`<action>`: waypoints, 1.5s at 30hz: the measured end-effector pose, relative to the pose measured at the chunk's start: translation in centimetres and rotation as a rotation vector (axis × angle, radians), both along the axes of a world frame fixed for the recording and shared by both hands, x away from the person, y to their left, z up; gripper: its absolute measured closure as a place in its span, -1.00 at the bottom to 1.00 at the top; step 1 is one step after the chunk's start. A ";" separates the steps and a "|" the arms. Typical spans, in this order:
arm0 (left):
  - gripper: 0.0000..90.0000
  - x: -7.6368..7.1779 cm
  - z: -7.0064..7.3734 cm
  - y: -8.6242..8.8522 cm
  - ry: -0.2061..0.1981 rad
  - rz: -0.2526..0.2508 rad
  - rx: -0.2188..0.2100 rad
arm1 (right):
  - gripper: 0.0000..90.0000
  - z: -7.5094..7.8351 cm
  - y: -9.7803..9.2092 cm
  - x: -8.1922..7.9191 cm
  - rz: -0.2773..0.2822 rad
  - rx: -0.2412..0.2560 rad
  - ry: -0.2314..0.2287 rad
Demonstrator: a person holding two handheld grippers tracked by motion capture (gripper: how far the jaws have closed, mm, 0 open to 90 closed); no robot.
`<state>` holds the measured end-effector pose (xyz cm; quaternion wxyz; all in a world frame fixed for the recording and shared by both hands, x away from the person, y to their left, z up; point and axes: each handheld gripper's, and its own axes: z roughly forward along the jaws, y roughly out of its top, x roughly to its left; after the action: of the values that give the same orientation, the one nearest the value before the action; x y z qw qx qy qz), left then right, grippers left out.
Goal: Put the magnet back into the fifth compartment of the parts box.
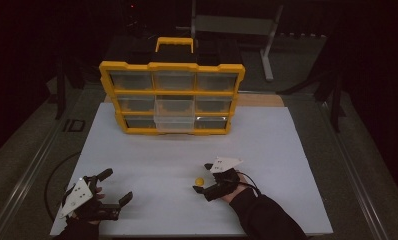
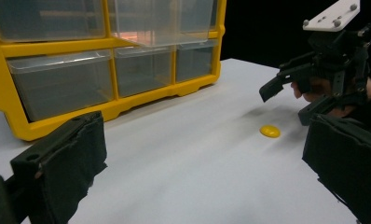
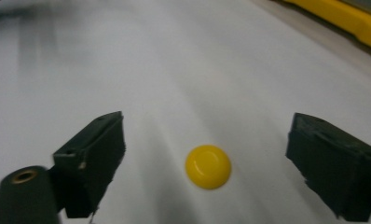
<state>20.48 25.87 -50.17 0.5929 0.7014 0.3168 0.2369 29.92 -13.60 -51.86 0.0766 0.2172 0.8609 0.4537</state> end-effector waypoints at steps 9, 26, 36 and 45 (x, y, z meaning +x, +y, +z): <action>-1.00 0.0 0.0 0.0 0.003 -0.002 -0.003 | -0.45 -0.8 0.4 0.5 0.024 -0.071 0.006; -1.00 0.0 0.0 0.0 0.005 -0.004 0.000 | 0.00 -1.4 0.8 0.7 0.063 -0.143 0.007; -1.00 0.1 -0.1 0.0 0.007 -0.004 0.001 | 0.20 -1.3 1.1 0.7 0.085 -0.163 0.016; -1.00 0.0 -0.1 0.0 0.008 -0.003 0.003 | 0.27 -1.0 1.5 0.8 0.070 -0.199 0.039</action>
<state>20.52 25.82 -50.24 0.5910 0.7036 0.3179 0.2338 30.69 -12.06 -52.84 0.0652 0.1873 0.9101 0.3639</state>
